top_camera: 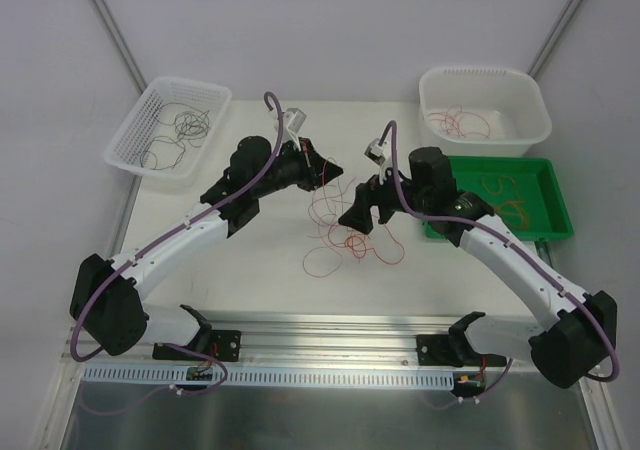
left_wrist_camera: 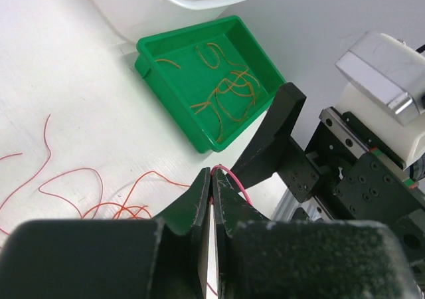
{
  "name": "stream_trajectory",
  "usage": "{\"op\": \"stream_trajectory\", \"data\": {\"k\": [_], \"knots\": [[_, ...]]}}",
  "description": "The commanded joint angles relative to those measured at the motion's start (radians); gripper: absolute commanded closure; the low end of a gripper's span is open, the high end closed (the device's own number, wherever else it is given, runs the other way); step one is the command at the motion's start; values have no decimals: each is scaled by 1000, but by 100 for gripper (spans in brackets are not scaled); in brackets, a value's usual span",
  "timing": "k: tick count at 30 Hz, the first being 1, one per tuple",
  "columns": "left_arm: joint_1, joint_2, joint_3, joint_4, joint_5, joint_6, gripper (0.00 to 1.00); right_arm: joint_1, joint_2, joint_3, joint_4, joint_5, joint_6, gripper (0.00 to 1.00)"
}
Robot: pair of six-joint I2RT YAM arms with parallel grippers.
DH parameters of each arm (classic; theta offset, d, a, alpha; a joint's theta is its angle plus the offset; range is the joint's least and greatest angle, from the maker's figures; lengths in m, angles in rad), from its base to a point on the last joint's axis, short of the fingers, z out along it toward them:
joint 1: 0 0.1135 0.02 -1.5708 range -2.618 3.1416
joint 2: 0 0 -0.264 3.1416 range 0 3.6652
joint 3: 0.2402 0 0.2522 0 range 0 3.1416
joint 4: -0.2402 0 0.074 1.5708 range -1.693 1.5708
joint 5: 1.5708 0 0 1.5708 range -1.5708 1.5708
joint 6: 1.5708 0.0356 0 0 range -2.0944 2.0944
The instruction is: Untangle the cables
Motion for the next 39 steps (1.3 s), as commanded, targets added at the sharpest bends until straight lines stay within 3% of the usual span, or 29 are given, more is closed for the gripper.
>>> {"op": "stream_trajectory", "data": {"k": [1,7,10,13,16,17,18,22,24,30,34,39], "knots": [[11,-24,34,1,17,-20,100,28,15,11,44,-47,-17,9],[10,-29,32,3,17,-63,100,62,90,28,115,7,0,7],[11,-33,32,4,17,-82,100,70,124,37,150,26,9,11],[11,-35,32,6,14,-89,100,76,144,45,187,38,24,23],[11,-35,26,6,-1,-99,100,81,153,56,207,41,31,47],[11,-33,24,6,-10,-100,100,79,155,60,212,41,34,65],[10,-30,21,6,-16,-99,100,82,155,67,213,41,35,72],[13,-21,12,1,-33,-103,100,82,149,73,207,39,34,93],[11,-20,9,-2,-38,-103,100,82,137,70,201,41,31,99],[24,-40,8,-25,-50,-100,100,82,104,56,184,59,17,99],[27,-59,12,-37,-52,-103,100,85,91,42,170,99,-5,75],[28,-73,47,-91,-44,-119,100,98,89,44,169,116,-44,56]]}}
